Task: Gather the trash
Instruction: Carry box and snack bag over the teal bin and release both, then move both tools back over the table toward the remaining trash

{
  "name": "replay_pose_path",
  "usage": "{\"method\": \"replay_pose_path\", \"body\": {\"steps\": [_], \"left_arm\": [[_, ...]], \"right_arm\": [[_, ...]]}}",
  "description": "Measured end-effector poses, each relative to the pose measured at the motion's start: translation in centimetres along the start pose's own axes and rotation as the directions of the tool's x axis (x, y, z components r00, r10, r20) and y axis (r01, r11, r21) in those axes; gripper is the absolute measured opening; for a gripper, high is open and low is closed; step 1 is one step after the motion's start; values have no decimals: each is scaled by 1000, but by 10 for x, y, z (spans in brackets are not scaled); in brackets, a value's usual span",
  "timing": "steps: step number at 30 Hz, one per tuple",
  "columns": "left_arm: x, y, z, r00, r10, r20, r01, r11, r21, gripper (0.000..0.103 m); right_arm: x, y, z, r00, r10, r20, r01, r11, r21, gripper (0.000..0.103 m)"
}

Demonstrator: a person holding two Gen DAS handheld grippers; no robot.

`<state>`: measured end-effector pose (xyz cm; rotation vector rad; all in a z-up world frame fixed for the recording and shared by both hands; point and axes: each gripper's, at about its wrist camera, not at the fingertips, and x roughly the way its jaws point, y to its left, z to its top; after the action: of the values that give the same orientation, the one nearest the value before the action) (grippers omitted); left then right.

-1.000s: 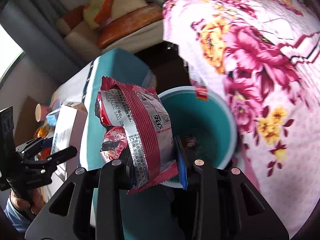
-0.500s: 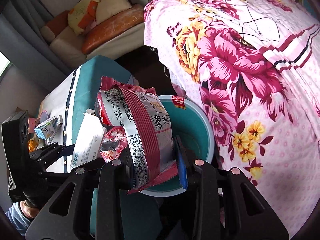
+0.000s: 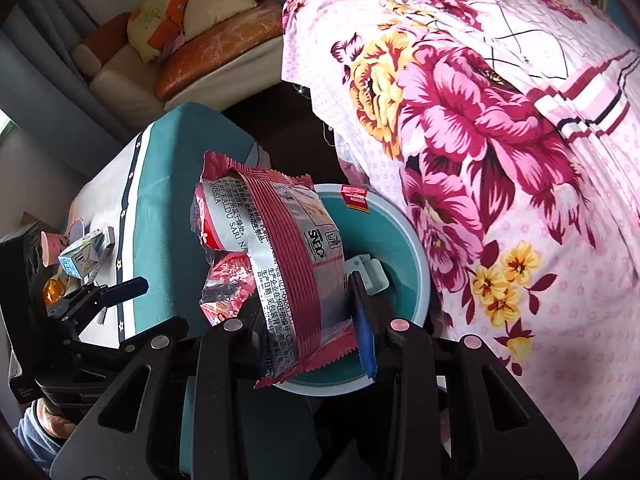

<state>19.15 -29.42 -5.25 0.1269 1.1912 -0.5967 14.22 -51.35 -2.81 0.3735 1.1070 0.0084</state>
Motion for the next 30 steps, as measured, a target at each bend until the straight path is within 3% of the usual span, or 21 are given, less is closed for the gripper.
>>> {"method": "replay_pose_path", "body": {"steps": [2, 6, 11, 22, 30], "left_arm": [[-3, 3, -3, 1000, 14, 4, -14, 1000, -1, 91], [-8, 12, -7, 1000, 29, 11, -29, 999, -15, 91], [-14, 22, -10, 999, 33, 17, -32, 999, -34, 91], [-31, 36, -23, 999, 37, 37, -34, 998, -61, 92], [-53, 57, -44, 997, 60, 54, -54, 993, -100, 92]], "right_arm": [[2, 4, 0, 1000, -2, -5, 2, 1000, -5, 34], [6, 12, -1, 1000, -6, -16, 6, 1000, -20, 55], [7, 17, -2, 1000, -6, -20, 6, 1000, -17, 72], [4, 27, -5, 999, -26, -39, 26, 1000, -3, 81], [1, 58, -15, 999, -18, -49, 15, 998, -53, 82]]}}
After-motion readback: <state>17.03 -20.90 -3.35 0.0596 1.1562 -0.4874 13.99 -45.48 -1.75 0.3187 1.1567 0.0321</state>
